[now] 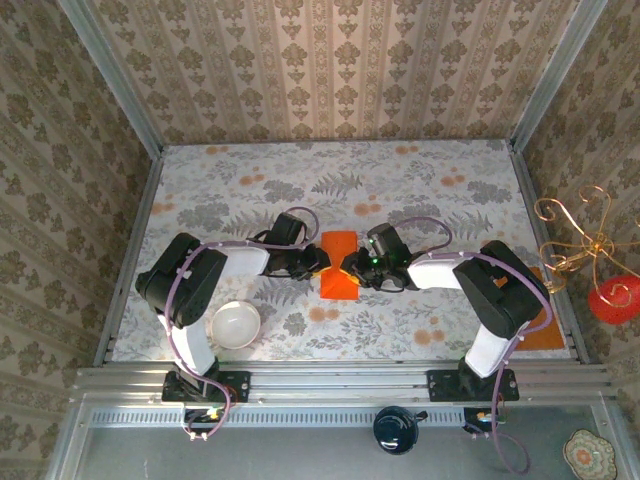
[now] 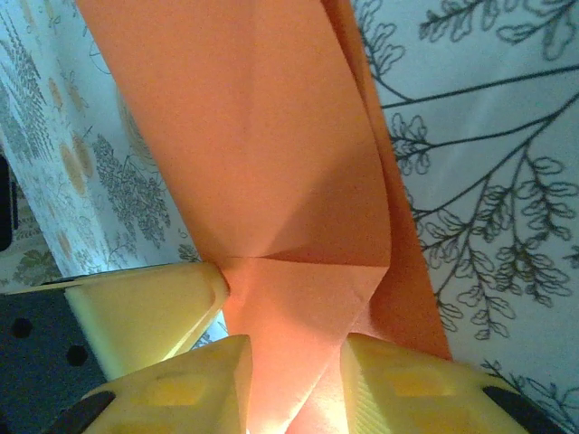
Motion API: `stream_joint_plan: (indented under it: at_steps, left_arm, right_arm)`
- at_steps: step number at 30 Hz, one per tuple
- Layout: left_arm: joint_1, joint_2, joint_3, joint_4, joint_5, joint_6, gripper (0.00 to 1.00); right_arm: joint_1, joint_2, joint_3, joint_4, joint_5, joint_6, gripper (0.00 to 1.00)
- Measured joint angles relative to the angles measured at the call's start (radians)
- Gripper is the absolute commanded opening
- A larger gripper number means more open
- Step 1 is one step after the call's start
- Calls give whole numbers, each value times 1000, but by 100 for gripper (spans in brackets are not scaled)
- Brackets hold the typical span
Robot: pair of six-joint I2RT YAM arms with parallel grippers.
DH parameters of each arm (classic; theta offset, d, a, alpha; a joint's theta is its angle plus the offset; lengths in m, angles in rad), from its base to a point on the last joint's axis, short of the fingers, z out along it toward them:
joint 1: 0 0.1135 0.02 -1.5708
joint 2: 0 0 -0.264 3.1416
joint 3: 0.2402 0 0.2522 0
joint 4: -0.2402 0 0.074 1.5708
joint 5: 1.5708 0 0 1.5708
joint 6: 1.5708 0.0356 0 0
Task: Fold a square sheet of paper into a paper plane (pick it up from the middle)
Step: Pick up the paper from the center of the table.
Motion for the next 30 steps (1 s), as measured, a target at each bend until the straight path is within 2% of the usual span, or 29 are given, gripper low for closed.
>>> stream_joint_plan:
  at_steps: [14,24,27,30]
  left_arm:
    - [0,-11,-11,8,0,-8,26]
    - [21,-85,-45,3,0,-26,28]
    - [45,-145,-67,8,0,-26,30]
    - [80,-213,-98,10,3,-27,38]
  right_arm:
    - [15,13,-4,89,-1,7,24]
    - [26,43,-4,104,0,-13,9]
    - [26,40,-4,106,6,-32,8]
    - [26,12,-4,106,11,-58,7]
